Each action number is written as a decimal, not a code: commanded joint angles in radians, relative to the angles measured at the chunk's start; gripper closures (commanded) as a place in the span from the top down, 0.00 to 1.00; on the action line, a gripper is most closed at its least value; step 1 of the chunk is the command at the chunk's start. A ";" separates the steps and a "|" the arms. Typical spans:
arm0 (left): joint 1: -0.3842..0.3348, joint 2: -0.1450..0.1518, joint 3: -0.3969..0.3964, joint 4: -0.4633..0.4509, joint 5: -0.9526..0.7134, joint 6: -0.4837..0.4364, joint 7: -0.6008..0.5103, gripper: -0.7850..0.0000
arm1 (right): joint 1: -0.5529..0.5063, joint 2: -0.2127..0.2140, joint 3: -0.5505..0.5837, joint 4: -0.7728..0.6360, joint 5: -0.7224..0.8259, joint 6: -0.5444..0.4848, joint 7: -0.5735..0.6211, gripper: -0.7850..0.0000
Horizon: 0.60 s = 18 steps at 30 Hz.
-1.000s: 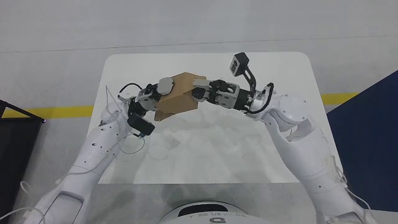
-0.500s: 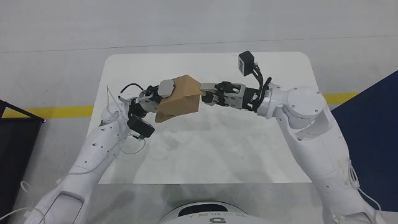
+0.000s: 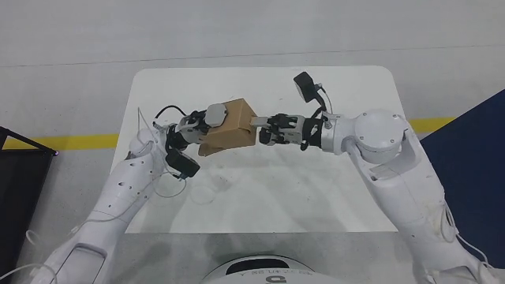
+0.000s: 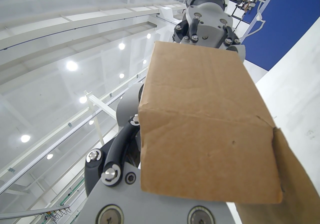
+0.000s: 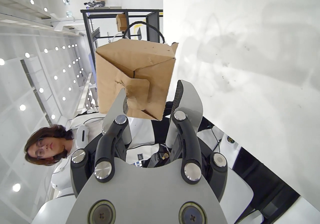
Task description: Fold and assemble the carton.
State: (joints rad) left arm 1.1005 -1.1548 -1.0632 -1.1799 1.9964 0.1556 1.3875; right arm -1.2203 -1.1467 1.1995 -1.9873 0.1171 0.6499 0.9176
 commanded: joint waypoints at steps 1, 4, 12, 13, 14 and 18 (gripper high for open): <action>0.003 0.001 -0.002 -0.004 0.000 -0.001 0.000 0.00 | 0.003 0.003 -0.001 -0.001 -0.005 0.003 0.003 0.54; 0.007 0.002 -0.006 -0.010 -0.002 -0.002 0.000 0.00 | 0.001 0.007 -0.005 0.000 -0.013 0.011 0.014 0.61; 0.019 -0.002 -0.009 -0.017 -0.063 -0.026 0.027 0.00 | -0.012 0.010 -0.023 0.014 0.025 -0.035 0.001 0.67; 0.019 -0.003 -0.009 -0.014 -0.070 -0.030 0.031 0.00 | -0.012 0.010 -0.026 0.015 0.032 -0.043 -0.003 0.67; 0.020 -0.004 -0.007 -0.012 -0.080 -0.036 0.037 0.00 | -0.013 0.009 -0.030 0.015 0.040 -0.054 -0.008 0.67; 0.020 -0.011 0.006 0.001 -0.119 -0.052 0.059 0.00 | -0.017 0.007 -0.041 0.018 0.075 -0.093 -0.034 0.68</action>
State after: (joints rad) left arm 1.1211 -1.1633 -1.0612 -1.1828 1.8901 0.1079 1.4406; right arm -1.2365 -1.1394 1.1614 -1.9698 0.1852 0.5642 0.8898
